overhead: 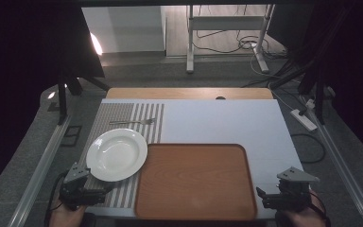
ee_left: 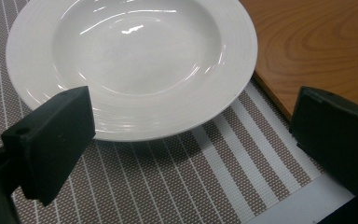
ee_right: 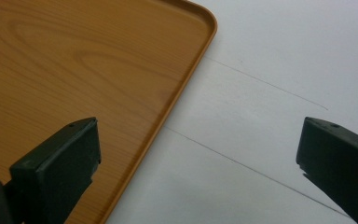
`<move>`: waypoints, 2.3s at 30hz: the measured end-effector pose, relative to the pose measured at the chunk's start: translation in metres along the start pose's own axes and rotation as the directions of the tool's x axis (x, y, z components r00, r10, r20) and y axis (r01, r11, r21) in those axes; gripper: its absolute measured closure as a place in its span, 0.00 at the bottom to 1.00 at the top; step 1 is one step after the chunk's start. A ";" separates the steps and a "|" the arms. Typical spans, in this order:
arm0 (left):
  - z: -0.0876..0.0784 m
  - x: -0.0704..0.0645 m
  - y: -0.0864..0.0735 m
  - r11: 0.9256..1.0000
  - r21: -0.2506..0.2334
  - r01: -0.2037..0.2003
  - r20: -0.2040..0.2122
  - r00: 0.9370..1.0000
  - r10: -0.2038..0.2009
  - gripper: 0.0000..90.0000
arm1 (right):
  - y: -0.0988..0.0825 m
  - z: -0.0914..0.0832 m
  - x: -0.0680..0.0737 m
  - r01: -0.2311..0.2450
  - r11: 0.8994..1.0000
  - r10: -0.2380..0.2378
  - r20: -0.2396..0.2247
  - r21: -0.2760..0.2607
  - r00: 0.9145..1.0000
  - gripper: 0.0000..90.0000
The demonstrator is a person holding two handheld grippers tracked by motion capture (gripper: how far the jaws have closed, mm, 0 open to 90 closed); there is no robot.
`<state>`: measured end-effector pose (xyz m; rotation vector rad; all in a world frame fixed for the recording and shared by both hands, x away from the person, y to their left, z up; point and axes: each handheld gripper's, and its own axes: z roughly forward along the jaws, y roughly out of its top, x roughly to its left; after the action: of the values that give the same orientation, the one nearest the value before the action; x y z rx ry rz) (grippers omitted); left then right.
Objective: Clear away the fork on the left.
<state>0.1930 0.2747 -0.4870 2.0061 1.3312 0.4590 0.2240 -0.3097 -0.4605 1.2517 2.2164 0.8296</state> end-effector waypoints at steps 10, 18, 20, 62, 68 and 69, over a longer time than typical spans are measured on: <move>0.000 0.001 0.000 1.000 0.007 0.009 -0.001 1.000 -0.009 0.00 | 0.001 0.000 -0.002 -0.033 0.999 0.033 -0.023 -0.003 0.999 0.00; 0.000 0.002 0.000 1.000 0.006 0.018 0.006 1.000 -0.018 0.00 | 0.001 0.001 -0.002 -0.035 0.999 0.035 -0.036 0.011 0.999 0.00; 0.000 0.002 0.000 1.000 0.006 0.021 0.008 1.000 -0.021 0.00 | 0.001 0.002 -0.002 -0.031 0.999 0.032 -0.039 0.016 0.999 0.00; 0.040 0.039 0.038 0.991 0.094 0.090 0.130 0.986 -0.102 0.00 | 0.002 0.006 0.001 -0.006 0.999 0.008 -0.030 0.054 1.000 0.00; 0.047 0.044 0.046 0.991 0.091 0.099 0.127 0.986 -0.110 0.00 | 0.002 0.006 0.001 -0.005 0.998 0.007 -0.031 0.056 1.000 0.00; 0.047 0.044 0.046 0.991 0.091 0.099 0.127 0.986 -0.110 0.00 | 0.002 0.006 0.001 -0.004 0.998 0.006 -0.031 0.056 1.000 0.00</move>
<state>0.2712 0.2871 -0.4910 1.9865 1.3856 0.2204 0.2292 -0.3064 -0.4635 1.2795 2.2763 0.7986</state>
